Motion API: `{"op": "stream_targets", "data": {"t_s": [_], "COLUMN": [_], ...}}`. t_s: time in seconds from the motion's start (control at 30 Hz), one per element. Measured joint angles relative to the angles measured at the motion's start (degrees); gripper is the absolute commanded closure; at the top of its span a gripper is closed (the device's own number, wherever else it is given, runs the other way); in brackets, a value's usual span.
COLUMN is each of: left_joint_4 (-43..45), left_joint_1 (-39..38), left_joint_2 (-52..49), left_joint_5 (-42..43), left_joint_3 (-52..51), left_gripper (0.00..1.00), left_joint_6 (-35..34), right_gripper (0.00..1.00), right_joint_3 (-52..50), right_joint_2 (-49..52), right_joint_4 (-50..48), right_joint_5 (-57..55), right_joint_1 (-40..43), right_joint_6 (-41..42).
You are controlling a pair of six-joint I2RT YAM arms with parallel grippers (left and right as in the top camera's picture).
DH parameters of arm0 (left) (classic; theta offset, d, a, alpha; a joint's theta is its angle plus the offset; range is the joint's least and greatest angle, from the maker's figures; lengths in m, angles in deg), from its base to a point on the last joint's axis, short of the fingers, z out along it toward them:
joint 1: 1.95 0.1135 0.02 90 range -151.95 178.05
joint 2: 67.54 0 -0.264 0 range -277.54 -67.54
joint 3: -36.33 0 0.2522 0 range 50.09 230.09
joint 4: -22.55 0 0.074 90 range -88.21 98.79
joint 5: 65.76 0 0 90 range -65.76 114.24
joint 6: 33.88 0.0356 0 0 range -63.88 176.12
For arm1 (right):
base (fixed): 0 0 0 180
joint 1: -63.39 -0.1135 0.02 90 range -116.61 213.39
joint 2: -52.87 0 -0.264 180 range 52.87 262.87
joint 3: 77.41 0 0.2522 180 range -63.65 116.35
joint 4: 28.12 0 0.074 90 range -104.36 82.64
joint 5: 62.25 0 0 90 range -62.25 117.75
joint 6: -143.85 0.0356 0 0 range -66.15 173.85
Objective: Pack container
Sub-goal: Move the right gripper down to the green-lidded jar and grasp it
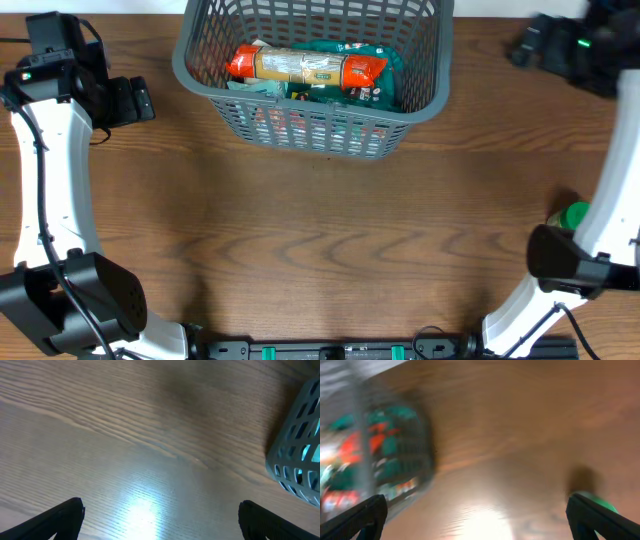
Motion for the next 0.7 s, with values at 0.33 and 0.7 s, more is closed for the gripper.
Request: {"op": "stream_targets", "data": {"t_s": [0.33,0.7], "left_joint_4": [-0.2,-0.2], "left_joint_1": [0.0,0.0], "left_joint_2": [0.0,0.0], "left_joint_5": [0.0,0.0], "left_joint_3": [0.0,0.0], "left_gripper": [0.01,0.01], "left_joint_6": [0.0,0.0], "right_gripper": [0.01,0.01], "right_joint_3": [-15.8,-42.7], "right_joint_2": [-7.8,-9.9], "right_joint_4": [0.2,-7.7], "right_joint_5": [-0.9,-4.0], "right_joint_1": [18.9,26.9], "right_joint_6": [3.6,4.2]}}
